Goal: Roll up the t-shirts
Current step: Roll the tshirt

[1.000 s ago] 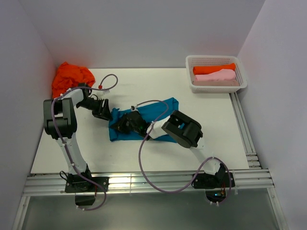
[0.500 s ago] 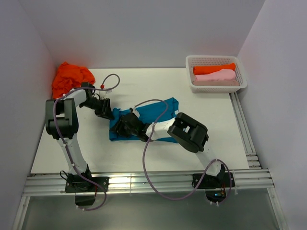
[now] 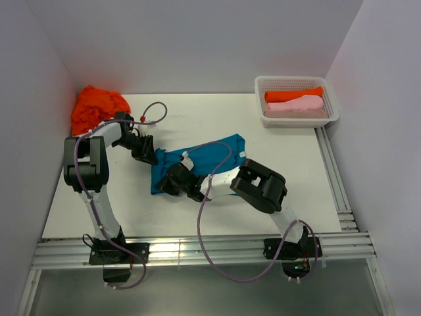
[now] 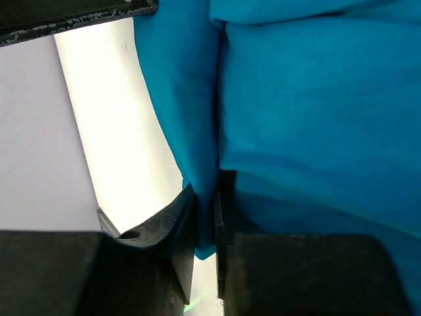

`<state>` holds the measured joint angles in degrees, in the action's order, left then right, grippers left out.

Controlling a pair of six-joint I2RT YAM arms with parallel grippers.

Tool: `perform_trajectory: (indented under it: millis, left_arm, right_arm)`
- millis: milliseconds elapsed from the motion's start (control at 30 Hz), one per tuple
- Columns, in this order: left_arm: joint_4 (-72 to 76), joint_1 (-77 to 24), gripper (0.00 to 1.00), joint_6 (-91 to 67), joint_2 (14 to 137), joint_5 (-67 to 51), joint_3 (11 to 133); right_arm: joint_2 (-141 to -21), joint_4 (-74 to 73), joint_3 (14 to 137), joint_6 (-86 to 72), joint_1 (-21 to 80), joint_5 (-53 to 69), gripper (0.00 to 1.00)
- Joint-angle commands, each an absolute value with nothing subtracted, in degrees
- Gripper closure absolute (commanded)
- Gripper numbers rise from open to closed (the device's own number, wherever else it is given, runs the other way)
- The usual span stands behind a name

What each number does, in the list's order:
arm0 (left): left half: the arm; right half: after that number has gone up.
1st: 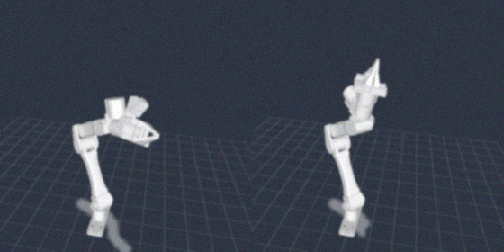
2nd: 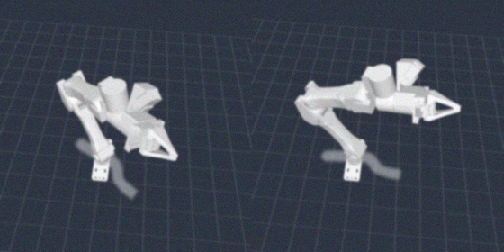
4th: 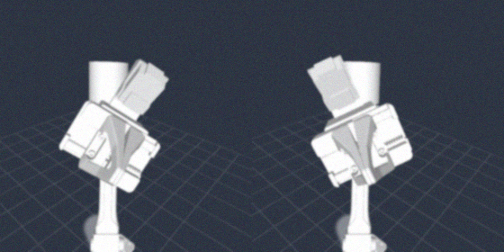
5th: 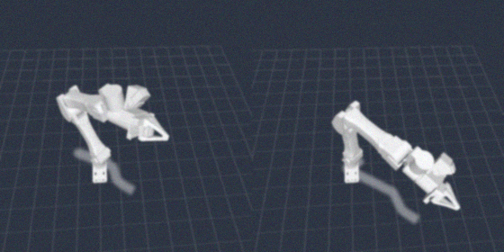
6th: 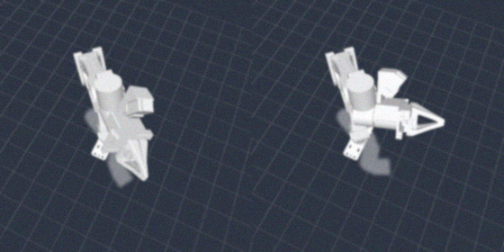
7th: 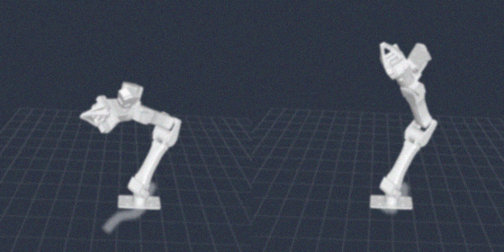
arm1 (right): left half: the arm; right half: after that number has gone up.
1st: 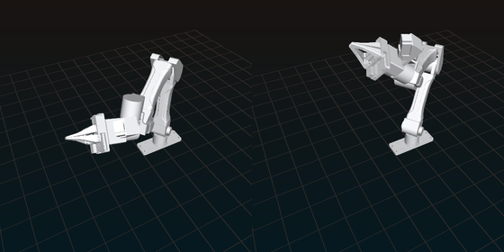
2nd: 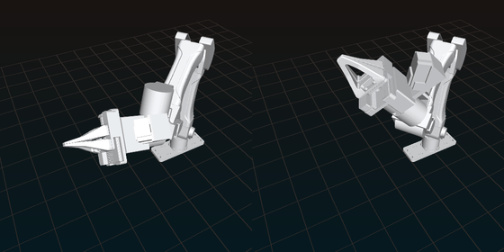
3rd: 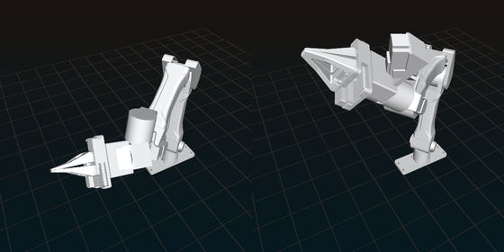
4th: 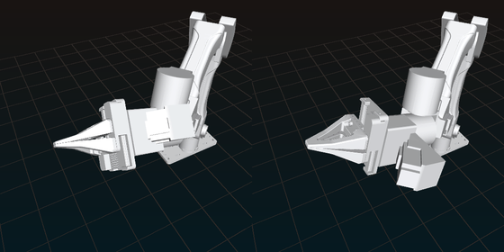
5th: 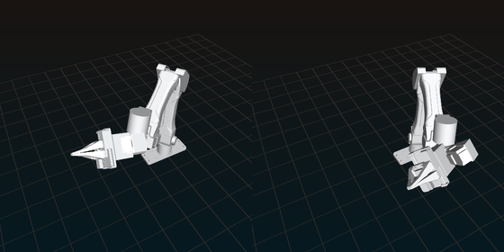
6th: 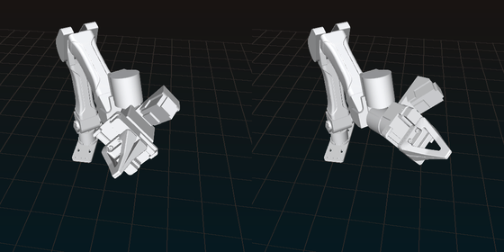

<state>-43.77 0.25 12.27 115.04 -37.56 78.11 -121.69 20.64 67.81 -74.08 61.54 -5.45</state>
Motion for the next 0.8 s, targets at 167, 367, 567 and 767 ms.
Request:
perform_trajectory:
  millis: [167,367,567,767]
  left_arm:
    - [-37.88,-1.93,0.67,11.95,112.24,-33.40,77.52]
    - [-38.15,-1.93,0.68,11.95,111.97,-32.87,77.52]
    - [-37.53,-1.93,0.67,11.43,111.45,-31.99,76.91]
    - [-37.18,-2.20,0.67,10.55,111.36,-30.85,76.64]
  right_arm:
    - [-114.88,5.83,69.69,-71.64,64.25,-12.21,0.53]
    - [-113.20,-14.66,81.81,-67.51,66.00,-21.00,0.44]
    - [-117.32,-24.50,93.50,-62.59,65.48,-27.50,0.44]
    - [-128.92,-30.58,111.51,-57.32,64.51,-30.50,0.44]
